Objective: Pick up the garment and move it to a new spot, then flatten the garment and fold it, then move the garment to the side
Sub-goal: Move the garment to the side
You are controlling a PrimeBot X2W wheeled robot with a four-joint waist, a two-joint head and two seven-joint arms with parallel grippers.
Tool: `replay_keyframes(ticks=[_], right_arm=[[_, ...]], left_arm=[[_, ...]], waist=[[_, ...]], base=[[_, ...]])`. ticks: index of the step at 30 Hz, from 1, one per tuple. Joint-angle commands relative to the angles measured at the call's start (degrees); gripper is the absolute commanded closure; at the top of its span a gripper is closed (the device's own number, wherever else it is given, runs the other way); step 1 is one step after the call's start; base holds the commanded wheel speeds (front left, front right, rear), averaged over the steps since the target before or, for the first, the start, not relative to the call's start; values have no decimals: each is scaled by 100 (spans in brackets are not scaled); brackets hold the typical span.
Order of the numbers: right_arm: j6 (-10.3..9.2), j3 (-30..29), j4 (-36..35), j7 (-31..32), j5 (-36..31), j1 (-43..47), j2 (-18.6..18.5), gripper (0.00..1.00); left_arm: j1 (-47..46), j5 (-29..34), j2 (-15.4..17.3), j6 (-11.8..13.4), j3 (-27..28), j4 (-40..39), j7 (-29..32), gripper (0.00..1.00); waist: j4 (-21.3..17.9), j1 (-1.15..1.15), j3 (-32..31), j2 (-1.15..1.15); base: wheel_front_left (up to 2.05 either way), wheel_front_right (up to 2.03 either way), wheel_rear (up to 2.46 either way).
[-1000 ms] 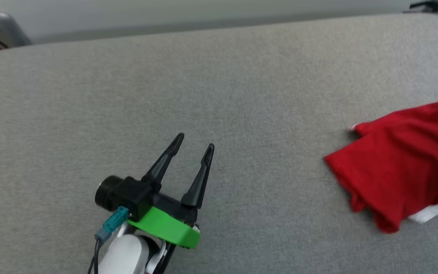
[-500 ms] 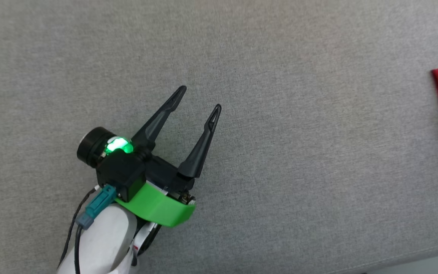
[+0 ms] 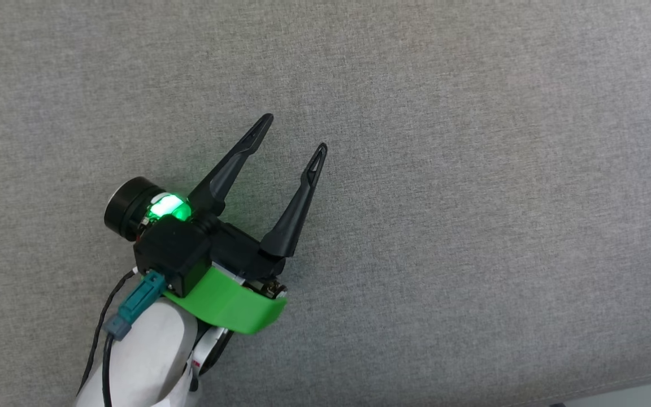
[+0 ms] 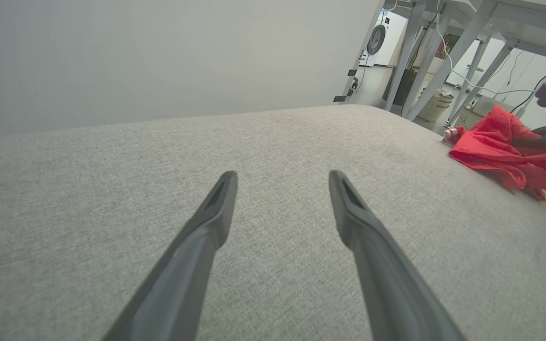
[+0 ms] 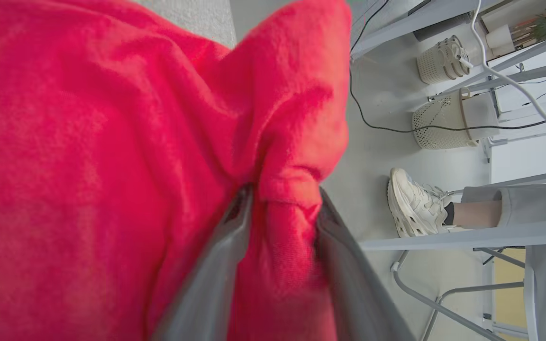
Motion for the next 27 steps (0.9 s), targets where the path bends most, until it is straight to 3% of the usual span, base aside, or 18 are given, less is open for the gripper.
replay_keyframes(ticks=[1, 8, 16, 22, 27], right_arm=[[-5, -51, 55, -28, -93, -98, 37, 0], [-5, -187, -158, -49, -167, 23, 102, 0], [-5, 95, -1748, -88, 563, 409, 483, 0], [-5, 215, -3457, 38, 1139, 1090, 1134, 0], [-5, 186, -4520, -52, 1321, 1848, 1913, 0]], left_arm=[[28, -52, 1, 24, -3, 59, -67, 0], [224, -260, -99, 71, 129, 482, -280, 0], [671, -489, -202, 196, 564, 1046, -412, 0], [1026, -600, -362, 295, 924, 1255, -425, 0], [1302, -567, -501, 353, 1132, 1390, -427, 0]], waist=[[34, -1, -153, 0], [125, -1, -818, 0], [291, -1, -1812, 0], [538, -1, -2468, 0], [811, -1, -2864, 0]], base=[[0, 0, 0], [0, 0, 0], [0, 0, 0], [0, 0, 0], [0, 0, 0]])
